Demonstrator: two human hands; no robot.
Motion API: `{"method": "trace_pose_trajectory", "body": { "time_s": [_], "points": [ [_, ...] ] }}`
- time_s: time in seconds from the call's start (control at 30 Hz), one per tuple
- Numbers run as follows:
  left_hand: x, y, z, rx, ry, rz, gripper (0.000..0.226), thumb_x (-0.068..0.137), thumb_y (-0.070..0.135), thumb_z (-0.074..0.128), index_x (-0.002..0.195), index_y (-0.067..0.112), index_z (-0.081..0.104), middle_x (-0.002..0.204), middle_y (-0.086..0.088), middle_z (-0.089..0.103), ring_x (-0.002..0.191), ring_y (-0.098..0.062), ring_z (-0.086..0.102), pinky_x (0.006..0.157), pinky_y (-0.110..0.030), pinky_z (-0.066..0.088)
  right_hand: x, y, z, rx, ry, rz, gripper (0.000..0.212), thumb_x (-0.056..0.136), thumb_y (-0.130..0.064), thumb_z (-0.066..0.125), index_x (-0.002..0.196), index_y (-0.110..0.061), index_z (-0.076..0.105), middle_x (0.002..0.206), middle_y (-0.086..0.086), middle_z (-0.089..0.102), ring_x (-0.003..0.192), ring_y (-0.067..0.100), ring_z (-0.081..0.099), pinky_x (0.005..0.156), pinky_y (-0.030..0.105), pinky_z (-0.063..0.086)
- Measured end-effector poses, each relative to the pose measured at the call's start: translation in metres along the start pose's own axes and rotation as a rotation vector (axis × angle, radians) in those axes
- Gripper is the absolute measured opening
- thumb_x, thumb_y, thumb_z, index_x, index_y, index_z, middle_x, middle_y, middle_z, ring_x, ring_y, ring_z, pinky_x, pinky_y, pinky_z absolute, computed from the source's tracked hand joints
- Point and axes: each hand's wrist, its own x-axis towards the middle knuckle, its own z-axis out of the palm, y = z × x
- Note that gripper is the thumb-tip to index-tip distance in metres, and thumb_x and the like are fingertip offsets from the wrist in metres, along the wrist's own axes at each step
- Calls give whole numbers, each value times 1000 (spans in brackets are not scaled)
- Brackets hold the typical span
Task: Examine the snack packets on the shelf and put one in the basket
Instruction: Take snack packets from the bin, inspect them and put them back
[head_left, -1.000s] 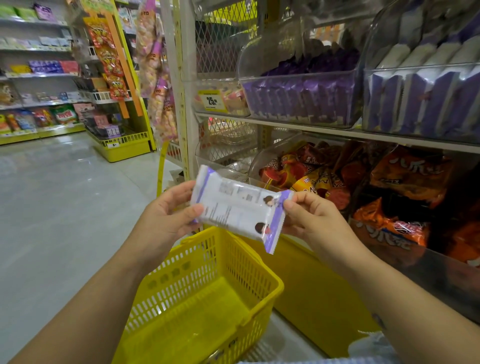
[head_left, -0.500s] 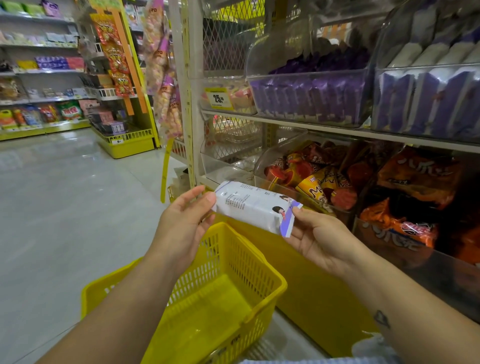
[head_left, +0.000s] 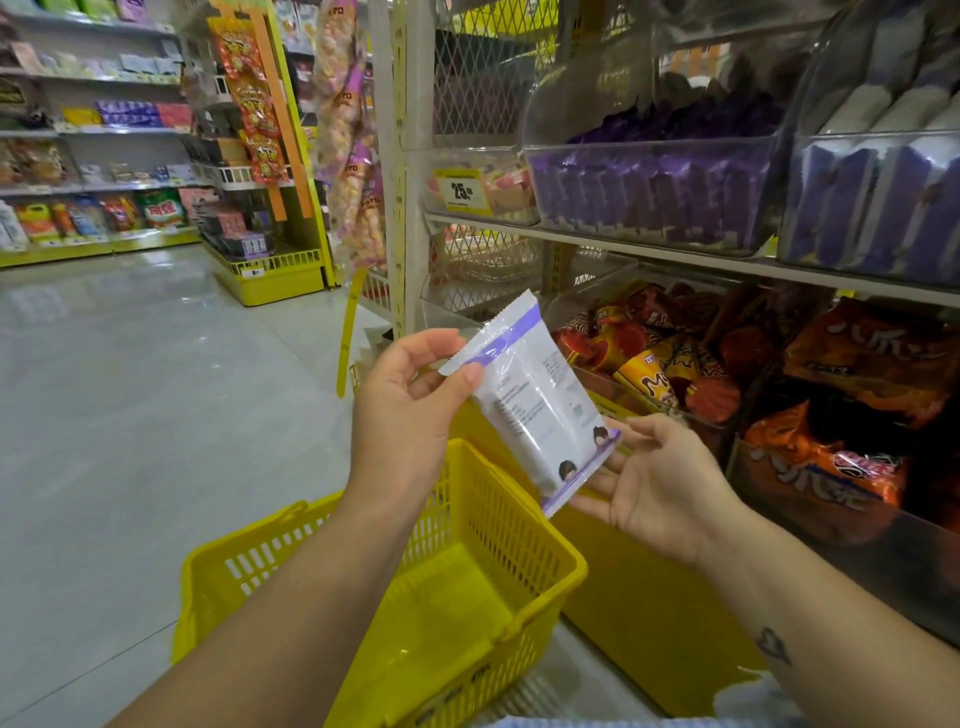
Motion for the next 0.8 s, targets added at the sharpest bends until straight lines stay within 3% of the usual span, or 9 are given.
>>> {"method": "trace_pose_trajectory", "body": {
  "time_s": [0.1,0.17,0.27,0.37,0.43,0.53,0.63,0.7,0.8],
  "points": [
    [4,-7,-5,-5,16,-37,27,84,-3,67,92,23,64,84,21,72,80,5,67,64,-12,51,-1,-4,-3,-325,-88,-60,34,88,-39,53,108,-15,67,103,5,71,85,21,69,72,37,54],
    [4,-10,-5,-53,23,-94,26,86,-3,65,91,22,64,86,18,73,82,1,68,64,-16,53,-5,-3,0,-483,-222,-61,35,83,-32,61,112,-13,68,107,6,72,85,18,71,65,28,55],
    [3,-13,-5,-100,78,-167,20,89,-1,62,91,19,63,89,8,73,80,-6,71,62,-20,55,-9,4,4,-506,-339,-68,39,82,-26,64,118,-11,65,114,10,70,99,24,70,72,32,59],
    [-2,-17,-5,162,98,-167,13,93,13,60,91,26,64,103,-1,71,90,-12,71,66,-24,58,-10,10,9,-655,-263,-234,34,82,-32,65,113,-17,67,109,2,73,100,20,70,80,32,58],
    [-7,-18,-2,277,-10,-197,13,94,18,60,96,31,62,113,2,66,97,-6,67,66,-16,56,-10,13,12,-751,-153,-352,28,85,-33,65,109,-19,68,100,-4,75,91,14,72,69,22,56],
    [-16,-22,7,278,-244,-353,36,91,21,64,117,40,49,106,27,58,78,15,63,52,-8,48,-9,14,14,-731,-49,-436,22,87,-27,65,106,-16,68,89,-3,76,75,9,72,51,14,49],
    [-22,-29,11,297,-343,-454,64,89,22,67,142,40,36,110,30,52,90,5,65,59,-16,56,-10,15,15,-674,-43,-424,16,90,-21,63,103,-11,66,86,2,76,70,12,72,47,17,49],
    [-22,-30,11,297,-365,-491,76,85,17,69,147,38,30,113,28,54,99,-3,65,69,-24,59,-12,14,15,-666,-48,-401,14,91,-19,61,102,-10,64,89,5,75,73,14,72,49,23,55],
    [-20,-29,9,276,-393,-519,89,79,10,71,148,41,23,111,26,55,92,-6,70,72,-32,61,-15,13,16,-635,-74,-374,12,90,-14,61,101,-7,62,98,11,73,81,22,72,61,37,61]
  ]
}}
